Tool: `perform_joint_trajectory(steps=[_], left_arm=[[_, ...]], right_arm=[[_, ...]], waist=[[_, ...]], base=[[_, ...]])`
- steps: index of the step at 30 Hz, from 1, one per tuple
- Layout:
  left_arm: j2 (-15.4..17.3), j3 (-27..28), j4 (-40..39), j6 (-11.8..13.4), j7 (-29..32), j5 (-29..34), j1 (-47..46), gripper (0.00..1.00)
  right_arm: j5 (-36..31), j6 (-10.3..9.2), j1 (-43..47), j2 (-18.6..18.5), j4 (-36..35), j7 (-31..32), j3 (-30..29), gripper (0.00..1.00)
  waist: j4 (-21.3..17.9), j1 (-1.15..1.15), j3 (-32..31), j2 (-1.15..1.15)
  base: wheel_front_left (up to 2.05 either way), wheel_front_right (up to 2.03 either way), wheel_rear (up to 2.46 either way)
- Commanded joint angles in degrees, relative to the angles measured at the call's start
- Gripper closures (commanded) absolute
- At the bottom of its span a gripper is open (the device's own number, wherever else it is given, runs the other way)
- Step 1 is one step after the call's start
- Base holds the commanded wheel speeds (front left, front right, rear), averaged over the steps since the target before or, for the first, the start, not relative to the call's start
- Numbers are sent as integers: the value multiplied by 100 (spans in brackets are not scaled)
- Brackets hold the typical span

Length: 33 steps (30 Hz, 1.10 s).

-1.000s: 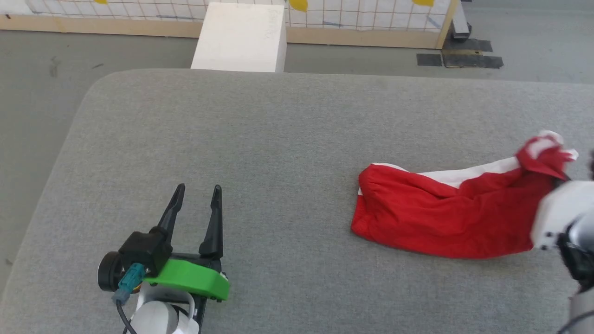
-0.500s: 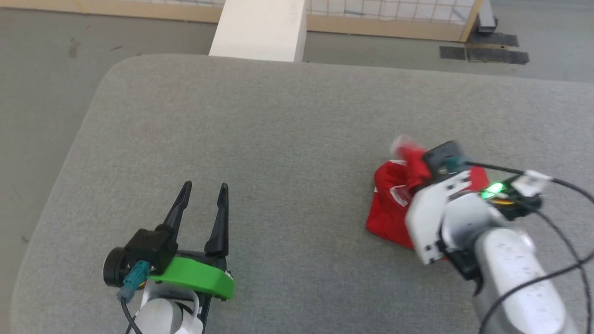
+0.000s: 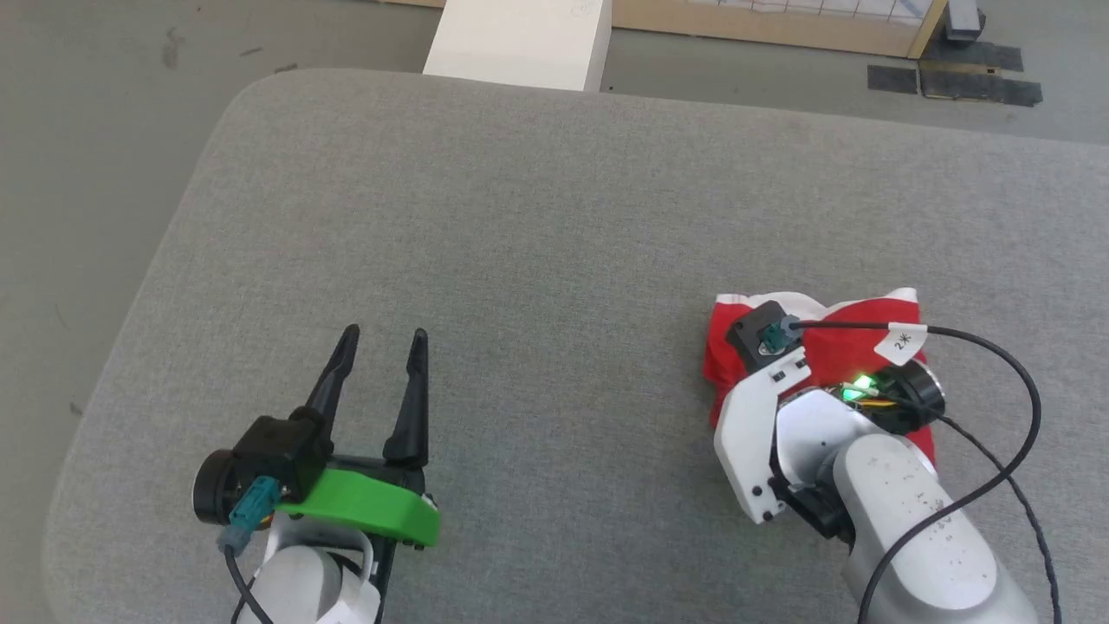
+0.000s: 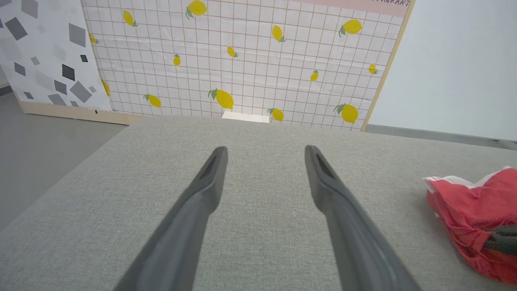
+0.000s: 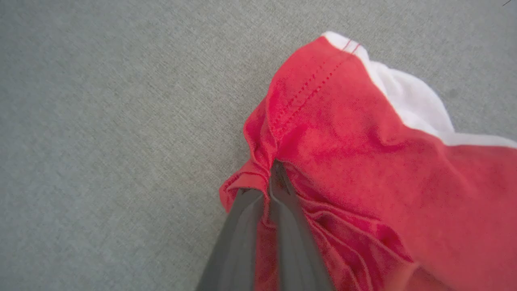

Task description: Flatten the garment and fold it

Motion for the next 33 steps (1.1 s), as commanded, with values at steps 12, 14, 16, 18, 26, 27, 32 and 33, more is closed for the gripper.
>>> perform_joint_trajectory(steps=[12,14,16,18,26,27,32,33], left_arm=[[-13,91,18,66,-27,-62,141,0],[-13,106,18,73,-27,-63,180,0],[-13,116,14,80,-27,-61,203,0],[-13,134,14,93,-27,-61,219,0],[-13,228,9,135,-27,-61,344,0],[-13,242,7,138,-27,-62,360,0],[-13,291,31,129,-27,-68,453,0],[-13,291,43,125,-27,-68,467,0]], right_arm=[[856,-8,340,130,-1206,-1696,-576,0],[814,-8,532,162,-1499,-2154,-821,0],[756,-8,758,196,-1740,-2565,-1100,0],[682,-8,980,224,-1921,-2947,-1354,0],[456,-8,1757,269,-1972,-4021,-1977,0],[434,-8,1820,270,-1941,-4082,-1996,0],[354,-8,2085,203,-1779,-4397,-1934,0],[333,-8,2127,189,-1757,-4438,-1936,0]], waist=[[-418,0,-470,0],[-514,0,-552,0],[-604,0,-621,0],[-695,0,-681,0],[-1056,0,-858,0],[-1090,0,-871,0],[-1221,0,-943,0],[-1233,0,-954,0]], base=[[0,0,0],[0,0,0],[0,0,0],[0,0,0],[0,0,0],[0,0,0],[0,0,0],[0,0,0]])
